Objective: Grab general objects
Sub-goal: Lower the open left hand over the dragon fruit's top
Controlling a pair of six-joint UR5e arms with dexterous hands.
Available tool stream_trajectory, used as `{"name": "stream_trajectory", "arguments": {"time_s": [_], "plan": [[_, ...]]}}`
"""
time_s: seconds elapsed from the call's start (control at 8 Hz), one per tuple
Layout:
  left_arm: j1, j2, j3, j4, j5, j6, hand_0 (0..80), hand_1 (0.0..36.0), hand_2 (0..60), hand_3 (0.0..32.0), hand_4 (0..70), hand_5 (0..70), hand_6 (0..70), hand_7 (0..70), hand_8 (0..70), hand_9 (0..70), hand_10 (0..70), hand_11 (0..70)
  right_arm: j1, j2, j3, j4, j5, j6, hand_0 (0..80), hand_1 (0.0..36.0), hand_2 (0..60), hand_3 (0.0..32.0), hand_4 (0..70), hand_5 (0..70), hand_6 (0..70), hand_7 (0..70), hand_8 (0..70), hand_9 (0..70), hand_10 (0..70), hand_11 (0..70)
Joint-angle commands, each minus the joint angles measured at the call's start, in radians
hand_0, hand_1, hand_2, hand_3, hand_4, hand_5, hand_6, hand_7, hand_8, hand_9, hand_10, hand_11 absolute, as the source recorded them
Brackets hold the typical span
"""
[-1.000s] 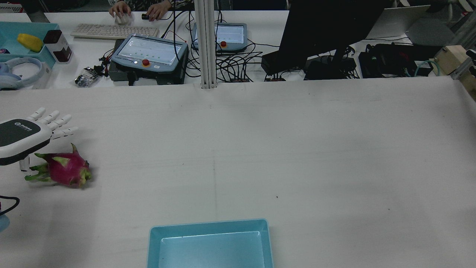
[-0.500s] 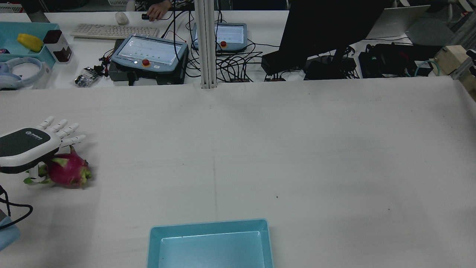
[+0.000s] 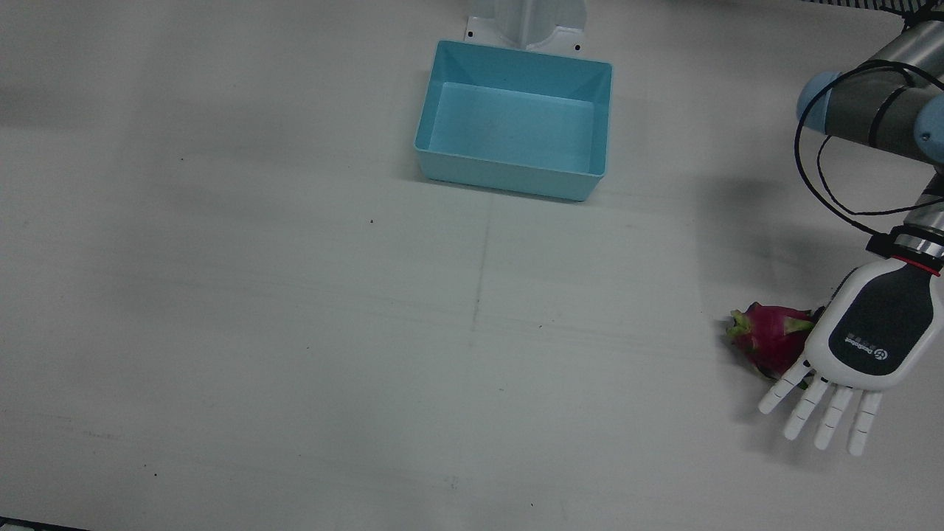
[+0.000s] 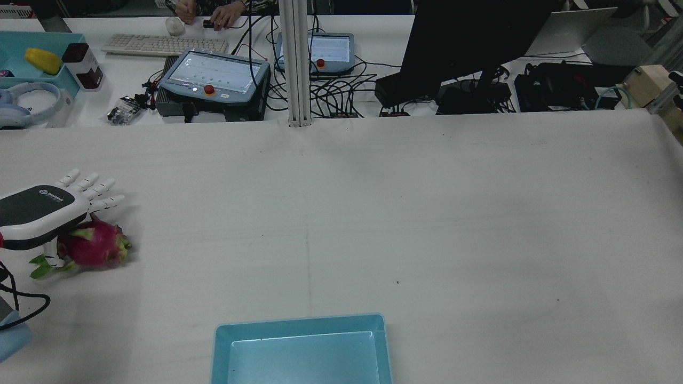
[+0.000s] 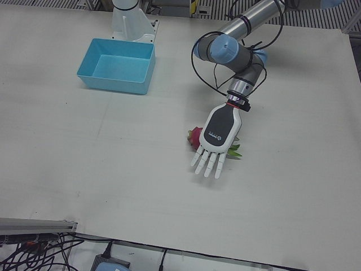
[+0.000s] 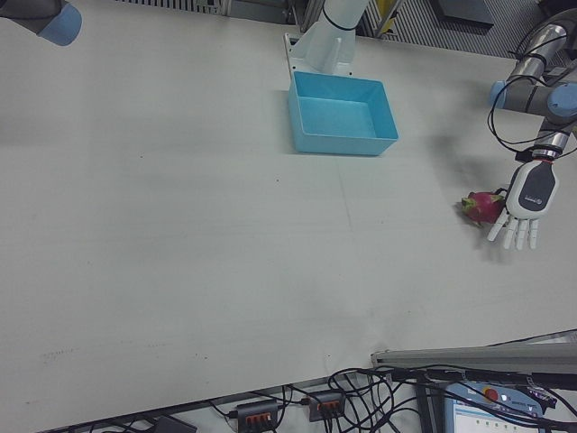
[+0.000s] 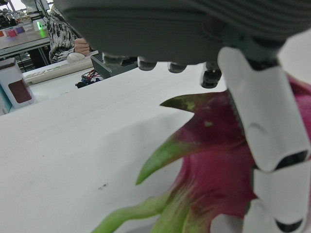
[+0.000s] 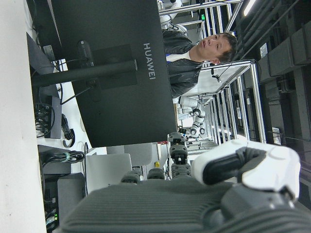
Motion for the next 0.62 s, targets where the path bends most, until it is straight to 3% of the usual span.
{"name": "stream_trajectory", "arguments": {"time_s": [0.0, 0.12, 0.25, 0.5], "plan": [[0.033, -0.009, 0.004, 0.008, -0.002, -0.001, 46.8, 19.6, 24.7, 12.8, 0.0, 0.0, 0.0, 0.0, 0.0, 0.0, 0.0, 0.0, 0.000, 0.000, 0.000, 0.000, 0.001, 0.001, 0.0, 0.0, 0.0, 0.0, 0.0, 0.0, 0.0, 0.0, 0.0, 0.0, 0.0, 0.0], [0.042, -0.009, 0.007, 0.008, -0.003, -0.001, 46.8, 20.3, 27.5, 12.4, 0.0, 0.0, 0.0, 0.0, 0.0, 0.0, 0.0, 0.0, 0.000, 0.000, -0.001, 0.000, -0.001, 0.000, 0.0, 0.0, 0.0, 0.0, 0.0, 0.0, 0.0, 0.0, 0.0, 0.0, 0.0, 0.0], [0.042, -0.009, 0.006, 0.008, -0.003, -0.002, 46.7, 22.0, 35.6, 11.6, 0.0, 0.0, 0.0, 0.0, 0.0, 0.0, 0.0, 0.0, 0.000, 0.000, 0.000, 0.000, -0.001, 0.000, 0.0, 0.0, 0.0, 0.0, 0.0, 0.0, 0.0, 0.0, 0.0, 0.0, 0.0, 0.0], [0.042, -0.015, -0.001, 0.021, -0.003, -0.004, 46.5, 22.4, 39.2, 9.0, 0.0, 1.2, 0.0, 0.0, 0.0, 0.0, 0.0, 0.0, 0.002, 0.000, 0.000, 0.000, -0.001, 0.001, 0.0, 0.0, 0.0, 0.0, 0.0, 0.0, 0.0, 0.0, 0.0, 0.0, 0.0, 0.0]]}}
